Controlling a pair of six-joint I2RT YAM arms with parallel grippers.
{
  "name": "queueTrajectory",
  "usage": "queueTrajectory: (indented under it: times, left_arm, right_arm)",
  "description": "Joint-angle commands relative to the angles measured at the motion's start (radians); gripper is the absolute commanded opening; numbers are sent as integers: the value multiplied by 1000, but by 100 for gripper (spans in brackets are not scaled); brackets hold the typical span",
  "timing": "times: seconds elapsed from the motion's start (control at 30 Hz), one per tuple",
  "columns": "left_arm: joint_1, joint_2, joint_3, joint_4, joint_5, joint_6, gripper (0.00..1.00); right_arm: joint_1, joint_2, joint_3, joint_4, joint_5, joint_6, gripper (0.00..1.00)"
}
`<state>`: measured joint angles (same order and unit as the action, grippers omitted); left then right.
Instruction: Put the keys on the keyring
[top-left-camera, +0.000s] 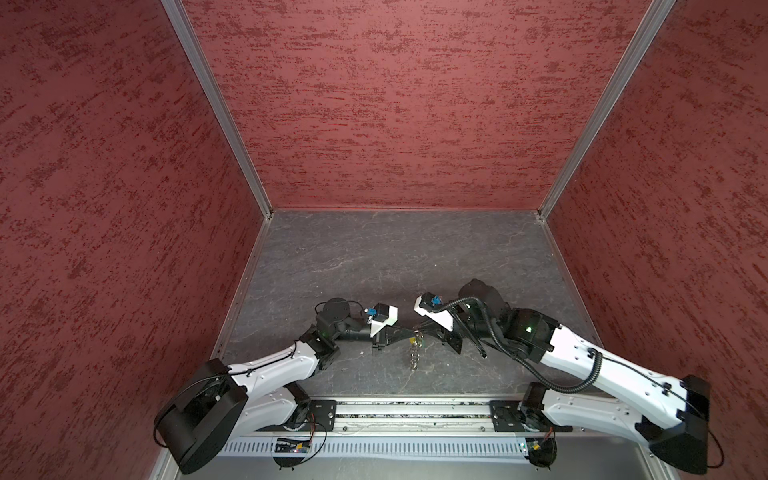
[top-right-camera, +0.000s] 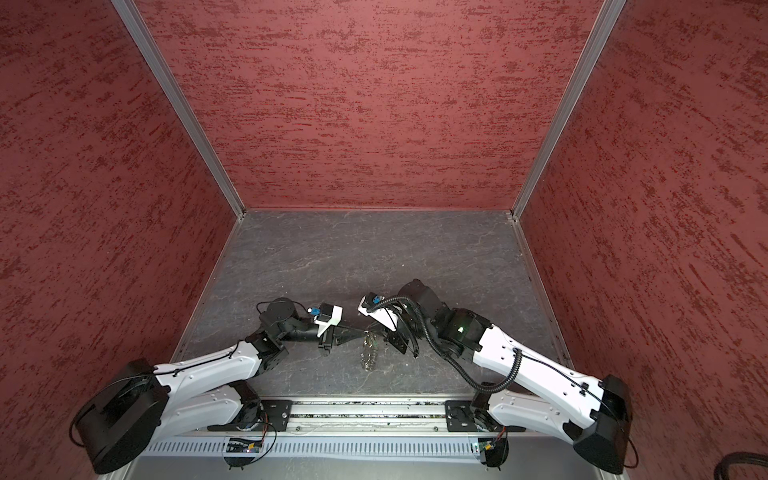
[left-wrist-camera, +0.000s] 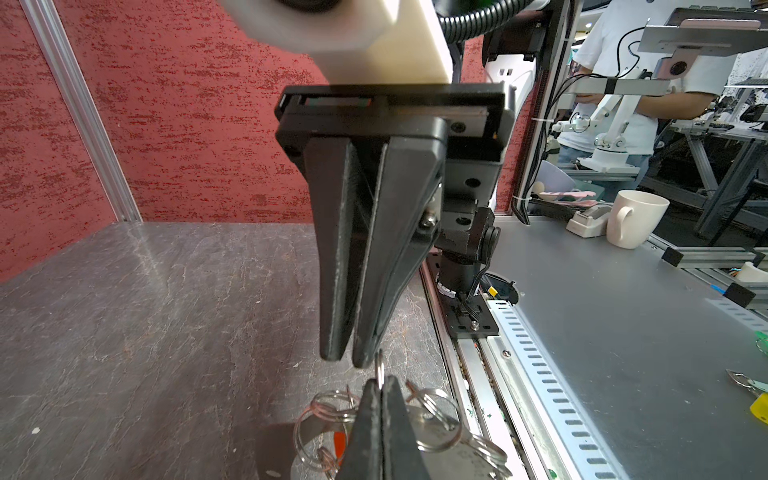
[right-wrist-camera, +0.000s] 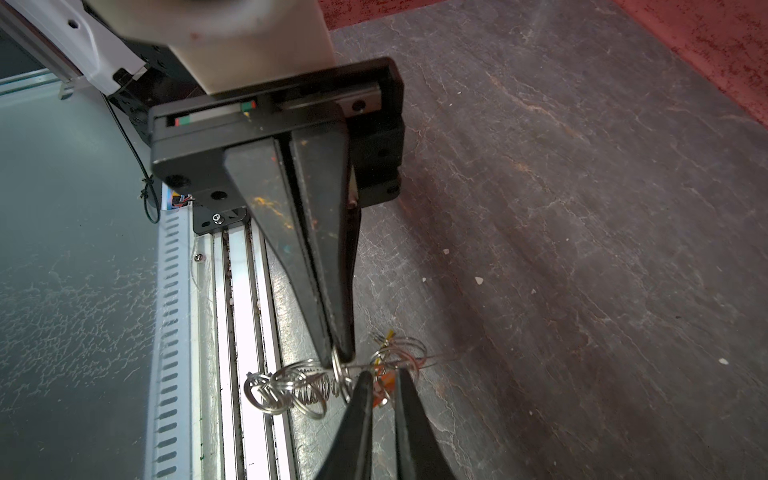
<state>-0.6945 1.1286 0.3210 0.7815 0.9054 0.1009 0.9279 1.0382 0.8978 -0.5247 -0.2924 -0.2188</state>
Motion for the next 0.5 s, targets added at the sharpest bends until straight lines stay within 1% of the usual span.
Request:
queueTrajectory:
  times: [0.0,0.33,0.37,0.47]
  left_arm:
    - [11,-25,-17,73,-19,-18,0]
    - [24,-31,-28,96,-49,-22,0]
    - [24,-33,-29,99,-65,-23,0]
    - [22,-52,-27,78,-148,-10,0]
  right_arm:
    - [-4,0,-13,32,-7,14,13]
    - [-4,-31,-29,43,25,30,15]
    - [-4,-35,-33,52,47,38,16]
    - [-4,-93,-70,99,227,94,23]
